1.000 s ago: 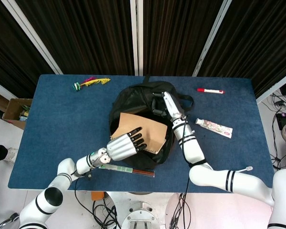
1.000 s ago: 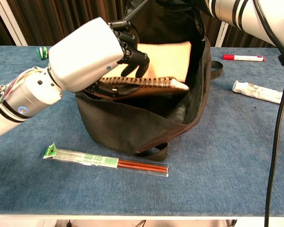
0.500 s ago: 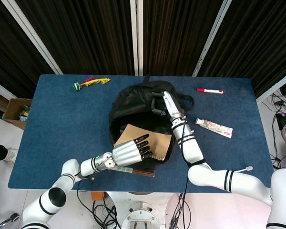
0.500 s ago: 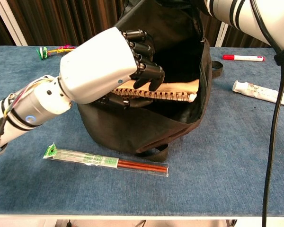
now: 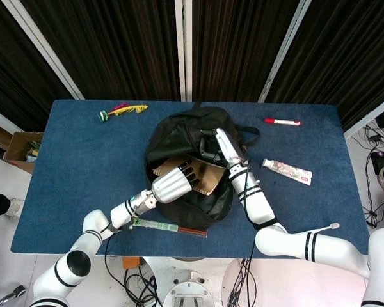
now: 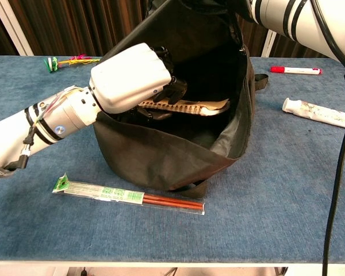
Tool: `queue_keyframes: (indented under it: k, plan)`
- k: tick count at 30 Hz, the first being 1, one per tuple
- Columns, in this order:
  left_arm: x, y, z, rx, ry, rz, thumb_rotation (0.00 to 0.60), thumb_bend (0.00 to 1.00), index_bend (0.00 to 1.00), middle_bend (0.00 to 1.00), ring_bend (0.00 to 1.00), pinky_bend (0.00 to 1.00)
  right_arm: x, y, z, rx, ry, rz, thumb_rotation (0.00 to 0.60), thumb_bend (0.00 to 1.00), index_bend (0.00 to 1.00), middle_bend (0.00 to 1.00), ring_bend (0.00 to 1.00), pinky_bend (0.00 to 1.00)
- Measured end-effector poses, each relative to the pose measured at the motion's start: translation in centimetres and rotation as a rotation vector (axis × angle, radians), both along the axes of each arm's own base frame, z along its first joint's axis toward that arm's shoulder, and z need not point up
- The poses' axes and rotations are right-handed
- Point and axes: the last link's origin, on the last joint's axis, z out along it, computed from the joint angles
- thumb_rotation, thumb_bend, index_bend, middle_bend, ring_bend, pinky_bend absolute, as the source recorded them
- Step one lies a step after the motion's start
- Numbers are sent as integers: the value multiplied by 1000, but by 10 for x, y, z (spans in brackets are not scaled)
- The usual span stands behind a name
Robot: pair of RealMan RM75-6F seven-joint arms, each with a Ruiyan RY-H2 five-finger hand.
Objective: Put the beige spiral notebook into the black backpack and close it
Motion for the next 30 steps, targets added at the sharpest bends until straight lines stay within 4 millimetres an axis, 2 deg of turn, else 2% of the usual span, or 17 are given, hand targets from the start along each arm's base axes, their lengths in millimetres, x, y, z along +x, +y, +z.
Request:
queue_keyframes:
  k: [4, 5, 6, 8, 11, 14, 20, 30]
  plan:
    - [-7, 8, -4, 23, 45, 65, 600, 371, 720, 690, 569, 369, 0, 1, 0, -6, 0, 2, 600, 628, 678, 567, 564, 256]
    - [-9, 9, -4, 26, 53, 80, 600, 339, 703, 682, 569, 370, 0, 1, -1, -9, 1, 2, 600, 628, 678, 567, 564, 256]
    - [-13, 10, -5, 27, 61, 100, 600, 303, 683, 673, 566, 370, 0, 1, -1, -12, 4, 1, 600, 628, 677, 567, 564, 256]
    - [-17, 10, -5, 30, 65, 124, 600, 137, 578, 625, 544, 371, -2, 0, -1, -20, 13, -3, 600, 628, 677, 567, 564, 256]
    - [-23, 8, -3, 24, 45, 153, 600, 5, 442, 538, 490, 370, -5, -3, -2, -34, 26, -12, 600, 628, 677, 567, 565, 256]
    - [-27, 4, 2, 13, -3, 169, 600, 0, 392, 487, 461, 372, -7, -6, -4, -40, 34, -24, 600, 628, 677, 566, 564, 256]
    - [-38, -7, 25, 21, -123, 165, 600, 0, 391, 483, 460, 377, -11, -10, -5, -48, 44, -42, 600, 628, 677, 566, 564, 255]
    - [-79, -31, 78, 38, -252, 208, 600, 0, 428, 525, 461, 380, -22, -11, -11, -34, 92, -53, 600, 628, 671, 550, 562, 244]
